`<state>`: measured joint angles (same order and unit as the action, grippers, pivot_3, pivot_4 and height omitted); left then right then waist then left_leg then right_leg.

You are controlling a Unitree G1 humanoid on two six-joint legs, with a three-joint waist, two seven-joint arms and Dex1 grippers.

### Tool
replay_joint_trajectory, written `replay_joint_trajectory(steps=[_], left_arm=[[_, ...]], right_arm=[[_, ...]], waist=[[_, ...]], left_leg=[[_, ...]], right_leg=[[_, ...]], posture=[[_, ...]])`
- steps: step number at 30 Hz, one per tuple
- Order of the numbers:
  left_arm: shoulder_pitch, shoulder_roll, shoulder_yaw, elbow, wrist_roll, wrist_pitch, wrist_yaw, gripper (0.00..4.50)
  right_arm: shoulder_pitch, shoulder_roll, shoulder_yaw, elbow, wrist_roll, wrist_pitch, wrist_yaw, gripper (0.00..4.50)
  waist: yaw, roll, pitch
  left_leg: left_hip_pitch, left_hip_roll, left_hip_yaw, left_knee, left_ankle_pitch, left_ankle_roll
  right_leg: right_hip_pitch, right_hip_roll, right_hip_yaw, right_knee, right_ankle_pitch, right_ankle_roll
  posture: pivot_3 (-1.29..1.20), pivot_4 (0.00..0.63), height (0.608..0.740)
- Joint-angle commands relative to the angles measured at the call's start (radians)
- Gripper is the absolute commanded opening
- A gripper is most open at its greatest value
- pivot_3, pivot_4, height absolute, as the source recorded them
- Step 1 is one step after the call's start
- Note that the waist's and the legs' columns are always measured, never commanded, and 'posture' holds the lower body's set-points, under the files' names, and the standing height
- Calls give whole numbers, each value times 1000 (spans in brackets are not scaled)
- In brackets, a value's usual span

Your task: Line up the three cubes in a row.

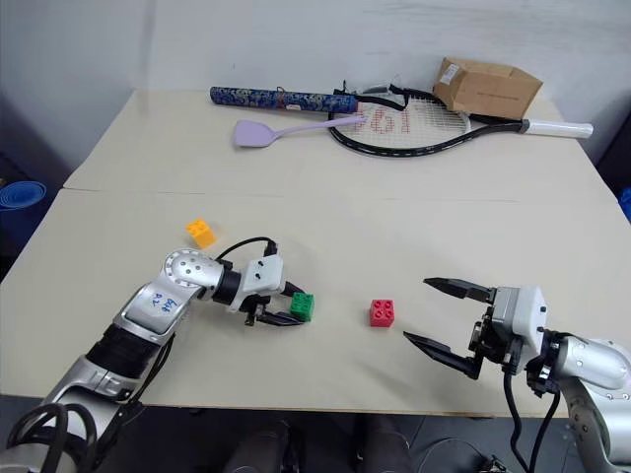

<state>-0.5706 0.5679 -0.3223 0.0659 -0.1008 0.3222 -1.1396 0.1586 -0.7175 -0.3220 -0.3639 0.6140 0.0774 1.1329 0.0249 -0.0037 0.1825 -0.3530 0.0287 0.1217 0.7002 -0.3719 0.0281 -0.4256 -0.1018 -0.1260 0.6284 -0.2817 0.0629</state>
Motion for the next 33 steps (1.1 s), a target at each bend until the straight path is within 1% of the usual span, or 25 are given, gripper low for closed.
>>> replay_joint_trajectory(steps=[1, 2, 4, 6, 7, 8, 10, 11, 13, 14, 15, 16, 19, 21, 24, 25, 27, 28, 31, 33], left_arm=[[42, 50, 140, -124, -115, 12, -20, 3054], [94, 91, 203, -145, -146, -7, -36, 3054], [166, 142, 279, -171, -182, -29, -48, 3054], [291, 202, 412, -205, -251, -59, -85, 3054], [354, 220, 485, -214, -286, -69, -94, 3054], [396, 230, 530, -223, -310, -74, -95, 3054], [500, 251, 621, -218, -300, -122, -83, 3054], [543, 258, 657, -207, -288, -151, -73, 3222], [632, 228, 809, -123, -286, -220, 7, 3591], [663, 210, 875, -82, -291, -241, 49, 3832], [689, 193, 936, -46, -296, -253, 94, 4231], [703, 185, 966, -27, -299, -261, 120, 4482], [784, 181, 1063, 53, -306, -254, 164, 4482], [806, 190, 1081, 64, -326, -235, 161, 4482], [742, 206, 1061, 68, -358, -192, 184, 4482], [669, 211, 1027, 68, -379, -147, 201, 4482], [498, 224, 898, 94, -350, -95, 211, 4482], [447, 229, 858, 111, -332, -83, 212, 4482], [209, 201, 713, 286, -239, -125, 239, 4482], [58, 178, 622, 434, -181, -160, 233, 4482]], right_arm=[[-16, -5, -14, 10, 19, -12, 18, 4500], [-26, -7, -8, 22, 19, -13, 29, 4500], [-36, -7, -1, 37, 19, -17, 46, 4500], [-58, -1, 14, 54, 18, -20, 59, 4500], [-71, 4, 23, 62, 17, -22, 63, 4500], [-77, 6, 27, 69, 16, -24, 67, 4500], [-94, 12, 41, 84, 11, -31, 74, 4500], [-106, 18, 48, 90, 10, -33, 72, 4500], [-125, 33, 53, 101, 12, -38, 66, 4500], [-130, 39, 53, 104, 12, -40, 65, 4500], [-134, 45, 55, 106, 9, -46, 64, 4500], [-136, 48, 56, 108, 7, -50, 63, 4500], [-132, 69, 53, 97, 13, -55, 41, 4500], [-131, 73, 52, 93, 14, -52, 35, 4500], [-132, 76, 53, 88, 17, -44, 20, 4500], [-132, 79, 57, 80, 16, -42, 10, 4500], [-141, 90, 74, 59, 14, -34, -15, 4500], [-146, 93, 81, 53, 13, -31, -23, 4500], [-164, 105, 104, 56, 13, -33, -19, 4500], [-170, 116, 118, 58, 7, -43, -26, 4500]], waist=[[-3, 0, 0], [-7, 0, 0], [-19, 0, 0], [-26, 0, 0], [-29, 0, 0], [-29, 0, 0], [-26, 0, 0], [-23, 0, 0], [-18, 0, 0], [-21, 0, 0], [-21, 0, 0], [-23, 0, 0], [-23, 0, 0], [-23, 0, 0], [-11, -1, 0], [-3, -1, 0], [10, -1, -1], [16, -2, -1], [8, -3, -2], [0, -3, -3]], left_leg=[[0, 0, 0, 0, 0, 0], [0, 1, 0, 0, 0, 0], [1, 2, 0, -1, 0, -1], [1, 2, 0, -1, 0, -2], [1, 2, 0, -1, 0, -2], [1, 2, 0, -2, -1, -2], [1, 2, -1, -1, -1, -2], [1, 2, -1, -1, -1, -2], [1, 0, -2, -1, -1, -1], [1, 0, -2, -1, -1, -1], [1, 0, -2, -2, -1, -1], [1, 0, -2, -2, -1, -1], [1, 0, -2, -2, -1, -1], [1, 0, -2, -2, -1, -1], [1, 0, -3, -2, -2, -1], [1, 0, -3, -2, -2, -1], [1, -1, -4, -2, -2, -1], [1, -2, -5, -2, -2, -1], [1, -3, -4, -2, -1, -1], [0, -3, -2, -2, -1, 0]], right_leg=[[0, 0, 0, 0, 0, 0], [0, -1, 0, 0, 0, 0], [0, -1, 0, 0, 0, -1], [0, -1, -1, 0, -1, -2], [0, -1, -1, 0, -1, -2], [0, -2, -1, 0, -1, -2], [0, -3, -1, 0, -1, -2], [0, -4, -1, -1, -1, -2], [0, -6, -2, -1, -1, -2], [0, -6, -2, -1, -1, -2], [0, -7, -2, -1, -1, -2], [0, -7, -3, -1, -1, -2], [0, -7, -3, -1, -1, -2], [0, -8, -3, -1, -1, -2], [0, -9, -4, -1, -1, -2], [0, -9, -4, -1, -1, -2], [0, -10, -5, 0, -1, -2], [1, -11, -6, 1, -1, -2], [1, -11, -6, 1, 0, -2], [0, -8, -6, 3, 0, -1]], posture=[[0, 150, 740], [0, 150, 740], [0, 150, 740], [0, 150, 740], [0, 150, 740], [0, 150, 740], [0, 150, 740], [0, 150, 740], [0, 150, 740], [0, 150, 740], [0, 150, 740], [0, 150, 740], [0, 150, 740], [0, 150, 740], [0, 150, 740], [0, 150, 740], [0, 150, 740], [0, 150, 740], [0, 150, 740], [0, 150, 740]])
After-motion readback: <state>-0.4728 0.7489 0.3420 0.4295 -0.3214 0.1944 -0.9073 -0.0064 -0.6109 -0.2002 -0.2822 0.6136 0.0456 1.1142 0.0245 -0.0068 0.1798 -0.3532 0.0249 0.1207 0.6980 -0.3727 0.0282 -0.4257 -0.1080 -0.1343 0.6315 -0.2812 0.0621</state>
